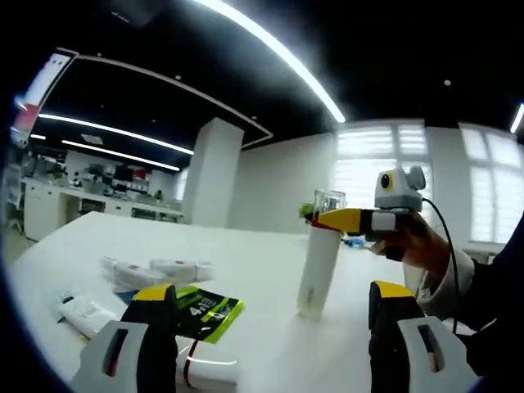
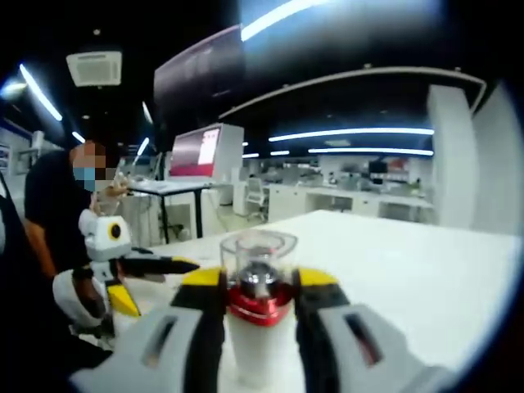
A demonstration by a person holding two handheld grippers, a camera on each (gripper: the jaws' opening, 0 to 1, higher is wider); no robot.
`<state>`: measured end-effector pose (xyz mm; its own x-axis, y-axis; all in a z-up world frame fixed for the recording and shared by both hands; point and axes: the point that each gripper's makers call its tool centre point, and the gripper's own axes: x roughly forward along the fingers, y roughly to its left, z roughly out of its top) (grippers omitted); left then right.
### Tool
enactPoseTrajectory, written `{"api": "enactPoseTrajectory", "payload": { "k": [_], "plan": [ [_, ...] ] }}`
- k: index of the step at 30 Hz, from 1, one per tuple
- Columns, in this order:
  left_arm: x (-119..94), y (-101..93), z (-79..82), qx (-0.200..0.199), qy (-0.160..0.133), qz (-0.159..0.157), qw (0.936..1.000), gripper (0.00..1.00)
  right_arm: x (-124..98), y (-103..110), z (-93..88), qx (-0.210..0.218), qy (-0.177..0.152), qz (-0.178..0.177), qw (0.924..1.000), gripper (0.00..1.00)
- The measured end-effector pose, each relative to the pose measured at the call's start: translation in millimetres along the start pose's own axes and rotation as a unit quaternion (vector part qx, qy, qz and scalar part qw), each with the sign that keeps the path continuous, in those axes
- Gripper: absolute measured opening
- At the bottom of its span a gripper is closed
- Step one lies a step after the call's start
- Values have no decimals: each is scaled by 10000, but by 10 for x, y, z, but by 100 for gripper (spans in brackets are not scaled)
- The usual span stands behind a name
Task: Arrange the skincare products in the storage area until every visible bottle or jar stands upright without overlapping.
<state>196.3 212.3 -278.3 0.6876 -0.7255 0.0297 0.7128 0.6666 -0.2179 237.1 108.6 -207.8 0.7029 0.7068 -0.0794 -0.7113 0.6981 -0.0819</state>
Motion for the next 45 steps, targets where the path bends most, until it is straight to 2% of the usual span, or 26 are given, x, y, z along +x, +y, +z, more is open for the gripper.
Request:
{"api": "enactPoseTrajectory", "payload": {
  "k": [1, 12, 21, 28, 33, 40, 45],
  "plan": [
    [-1, 1, 0, -3, -1, 6, 10000, 99, -33, -86, -1, 11, 6, -32, 10000, 31],
    [15, 23, -12, 89, 84, 48, 9999, 99, -158, -454, -50, 29, 103, -337, 9994, 31],
    [-1, 60, -10, 64, 148, 16, 9999, 99, -276, -796, -49, 153, 50, -537, 9984, 31],
    [-3, 73, -13, -19, 183, -19, 9998, 99, -452, -1042, -70, 271, 30, -760, 9967, 31],
    [12, 48, 2, -48, 156, -66, 9998, 99, -559, -1161, -124, 157, 159, -912, 9956, 31],
    [28, 28, -25, 2, 266, -92, 9996, 99, -655, -1293, -142, 237, 38, -1015, 9945, 31],
    [41, 15, -38, -3, 291, -114, 9995, 99, -670, -1358, -188, 163, 128, -1070, 9940, 31]
  ]
}}
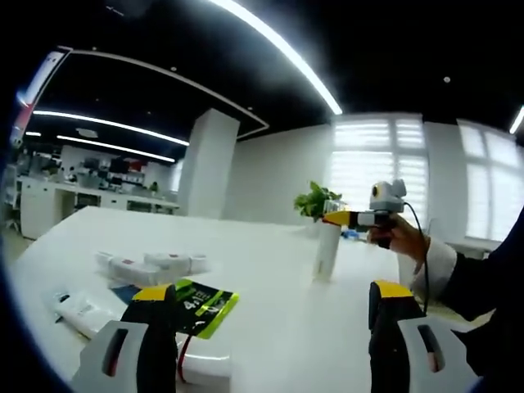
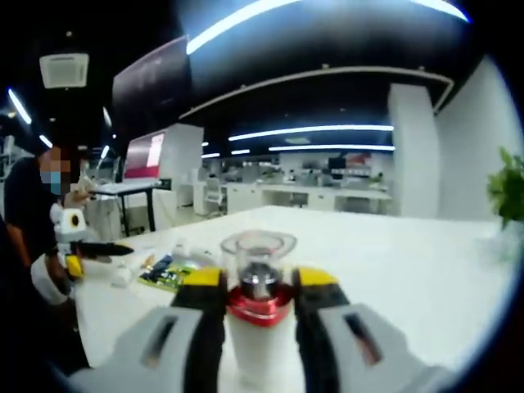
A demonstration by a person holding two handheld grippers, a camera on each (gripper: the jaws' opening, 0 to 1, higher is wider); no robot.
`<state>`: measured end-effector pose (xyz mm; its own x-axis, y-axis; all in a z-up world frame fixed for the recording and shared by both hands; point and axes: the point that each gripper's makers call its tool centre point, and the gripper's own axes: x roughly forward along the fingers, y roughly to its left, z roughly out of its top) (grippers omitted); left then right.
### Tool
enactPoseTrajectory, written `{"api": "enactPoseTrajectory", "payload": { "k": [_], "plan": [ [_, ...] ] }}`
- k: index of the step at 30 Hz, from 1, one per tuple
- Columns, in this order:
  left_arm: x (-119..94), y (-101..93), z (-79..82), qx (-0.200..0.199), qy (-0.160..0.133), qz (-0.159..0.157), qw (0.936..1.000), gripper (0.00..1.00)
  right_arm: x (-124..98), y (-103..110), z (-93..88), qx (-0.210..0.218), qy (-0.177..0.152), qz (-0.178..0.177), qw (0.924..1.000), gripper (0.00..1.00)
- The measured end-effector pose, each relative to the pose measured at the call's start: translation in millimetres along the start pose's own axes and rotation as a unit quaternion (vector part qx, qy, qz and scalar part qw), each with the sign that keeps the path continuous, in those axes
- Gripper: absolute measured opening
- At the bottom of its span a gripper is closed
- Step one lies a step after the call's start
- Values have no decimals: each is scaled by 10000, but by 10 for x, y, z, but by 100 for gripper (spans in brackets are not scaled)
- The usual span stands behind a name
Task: Arrange the skincare products in the storage area until every visible bottle or jar stands upright without overlapping.
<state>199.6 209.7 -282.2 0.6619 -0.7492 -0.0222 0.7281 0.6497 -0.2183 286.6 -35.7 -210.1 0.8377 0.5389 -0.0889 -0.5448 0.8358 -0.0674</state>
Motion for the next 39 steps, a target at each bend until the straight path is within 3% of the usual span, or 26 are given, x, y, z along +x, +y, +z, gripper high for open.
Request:
{"api": "enactPoseTrajectory", "payload": {
  "k": [11, 18, 39],
  "plan": [
    [5, -19, -29, 5, 55, -14, 10000, 99, -70, -68, -32, 307, -169, -76, 9994, 31],
    [0, -47, -40, 29, 78, -34, 10000, 99, -44, 99, -44, 65, -88, -5, 9999, 31],
    [14, -57, -98, 117, 204, -21, 9997, 99, -9, 18, -99, 273, -184, -231, 9992, 32]
  ]
}}
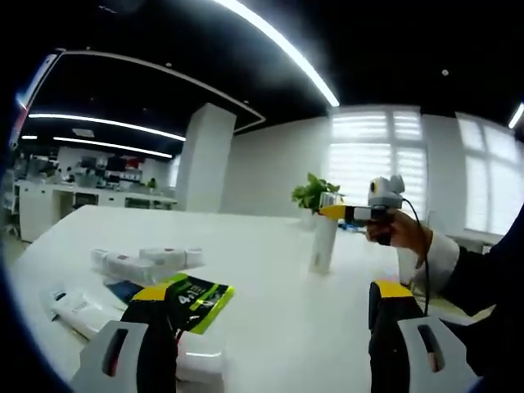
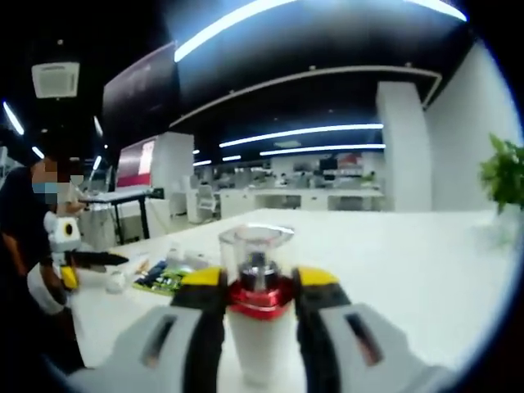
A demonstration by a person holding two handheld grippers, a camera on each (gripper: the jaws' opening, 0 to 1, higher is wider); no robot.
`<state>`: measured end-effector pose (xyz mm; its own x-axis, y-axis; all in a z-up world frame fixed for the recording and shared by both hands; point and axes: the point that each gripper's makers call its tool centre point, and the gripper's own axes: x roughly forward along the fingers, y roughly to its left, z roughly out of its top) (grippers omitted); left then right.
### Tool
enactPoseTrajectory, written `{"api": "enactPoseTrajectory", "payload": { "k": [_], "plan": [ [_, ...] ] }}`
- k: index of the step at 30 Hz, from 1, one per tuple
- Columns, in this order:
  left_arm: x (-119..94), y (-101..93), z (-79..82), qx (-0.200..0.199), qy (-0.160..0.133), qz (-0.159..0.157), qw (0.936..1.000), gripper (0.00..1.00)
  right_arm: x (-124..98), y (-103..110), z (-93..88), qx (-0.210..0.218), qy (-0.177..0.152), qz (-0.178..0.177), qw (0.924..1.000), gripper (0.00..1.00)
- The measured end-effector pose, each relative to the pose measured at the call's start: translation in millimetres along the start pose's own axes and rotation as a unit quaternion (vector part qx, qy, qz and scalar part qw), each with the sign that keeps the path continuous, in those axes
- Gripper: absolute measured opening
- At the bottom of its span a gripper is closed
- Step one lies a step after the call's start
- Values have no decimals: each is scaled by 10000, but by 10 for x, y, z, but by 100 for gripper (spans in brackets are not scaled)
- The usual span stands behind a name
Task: Arrange the skincare products in the storage area until every visible bottle or jar stands upright without overlapping.
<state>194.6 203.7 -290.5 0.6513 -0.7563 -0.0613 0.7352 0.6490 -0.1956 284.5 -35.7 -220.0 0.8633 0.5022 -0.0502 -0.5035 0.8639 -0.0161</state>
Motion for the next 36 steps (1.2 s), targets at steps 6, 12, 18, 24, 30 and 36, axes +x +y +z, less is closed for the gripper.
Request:
{"api": "enactPoseTrajectory", "payload": {
  "k": [6, 12, 18, 24, 30, 36],
  "plan": [
    [-5, 4, -12, 29, 41, 8, 10000, 99, -5, 36, -103, 35, 153, -19, 9999, 39],
    [-13, 21, -18, 16, 56, 35, 10000, 99, -71, 66, -225, 52, 191, -131, 9997, 44],
    [-16, 21, -28, 18, 72, 45, 10000, 99, -132, 92, -317, -53, 271, -250, 9993, 50],
    [-13, 30, -39, 59, 111, 77, 9999, 99, -160, 174, -259, -231, 188, -203, 9993, 71],
    [-44, 73, -17, 157, 100, 196, 9996, 99, -215, 294, -240, -1015, 251, -408, 9937, 93],
    [-121, 153, 73, 236, -34, 357, 9991, 98, -305, 338, -215, -1053, 215, -621, 9923, 100]
  ]
}}
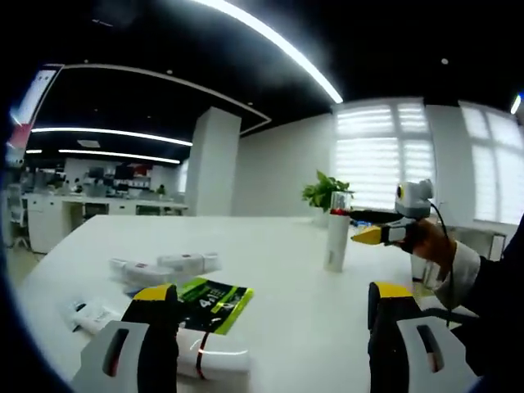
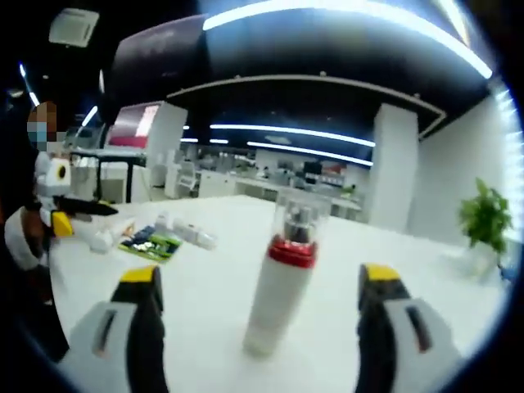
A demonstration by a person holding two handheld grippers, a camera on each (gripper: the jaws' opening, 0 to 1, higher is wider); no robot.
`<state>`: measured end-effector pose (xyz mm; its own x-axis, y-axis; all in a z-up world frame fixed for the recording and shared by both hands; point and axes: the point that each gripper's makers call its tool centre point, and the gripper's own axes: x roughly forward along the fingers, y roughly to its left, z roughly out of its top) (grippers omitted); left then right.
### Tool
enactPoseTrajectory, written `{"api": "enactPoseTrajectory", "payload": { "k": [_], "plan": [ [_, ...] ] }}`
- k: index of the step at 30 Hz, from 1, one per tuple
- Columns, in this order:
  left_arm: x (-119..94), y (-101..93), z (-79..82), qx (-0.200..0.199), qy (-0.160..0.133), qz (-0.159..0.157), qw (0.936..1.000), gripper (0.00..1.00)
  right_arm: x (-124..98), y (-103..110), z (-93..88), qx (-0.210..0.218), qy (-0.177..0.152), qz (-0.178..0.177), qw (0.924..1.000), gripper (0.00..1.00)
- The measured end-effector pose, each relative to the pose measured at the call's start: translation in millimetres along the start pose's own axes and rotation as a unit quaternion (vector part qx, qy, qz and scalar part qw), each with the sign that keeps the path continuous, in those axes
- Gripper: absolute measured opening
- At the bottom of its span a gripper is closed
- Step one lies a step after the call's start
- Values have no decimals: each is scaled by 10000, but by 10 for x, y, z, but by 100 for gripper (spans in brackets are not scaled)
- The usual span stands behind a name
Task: Arrange the skincare products in the storage area until every visible bottle or jar stands upright without overlapping.
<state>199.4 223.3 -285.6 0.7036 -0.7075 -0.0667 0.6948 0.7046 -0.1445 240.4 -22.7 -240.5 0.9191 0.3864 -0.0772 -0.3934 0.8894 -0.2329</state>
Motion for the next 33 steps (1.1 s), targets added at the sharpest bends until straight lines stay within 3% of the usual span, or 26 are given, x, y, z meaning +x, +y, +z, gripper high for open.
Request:
{"api": "enactPoseTrajectory", "payload": {
  "k": [5, 7, 11, 13, 15, 18, 20, 25, 28, 33],
  "plan": [
    [-48, 68, 34, 9, -52, 103, 9999, 98, -68, 13, -20, 53, -13, -128, 9999, 100],
    [-82, 81, 39, 14, -17, 154, 9999, 98, -108, -45, -14, 41, -42, -391, 9992, 100],
    [-202, 120, 88, 229, 5, 236, 9995, 98, -176, -9, 65, 38, -210, -486, 9986, 100],
    [-264, 240, 130, 233, -72, 414, 9988, 98, -195, 93, 177, 115, -483, -333, 9982, 100],
    [-295, 308, 158, 125, -164, 471, 9987, 98, -206, 102, 221, 65, -535, -279, 9982, 100],
    [-333, 359, 171, 99, -195, 486, 9986, 97, -233, 132, 369, -74, -769, -402, 9962, 100],
    [-365, 383, 189, 138, -223, 525, 9983, 94, -277, 233, 542, -456, -1021, -334, 9932, 100],
    [-391, 420, 250, 55, -352, 464, 9983, 92, -300, 474, 771, -654, -1144, -140, 9912, 100],
    [-414, 450, 227, 37, -353, 465, 9983, 87, -275, 568, 842, -513, -1277, 55, 9905, 100],
    [-477, 514, 211, 33, -332, 542, 9980, 86, -167, 739, 798, -532, -1186, 283, 9911, 100]
  ]
}}
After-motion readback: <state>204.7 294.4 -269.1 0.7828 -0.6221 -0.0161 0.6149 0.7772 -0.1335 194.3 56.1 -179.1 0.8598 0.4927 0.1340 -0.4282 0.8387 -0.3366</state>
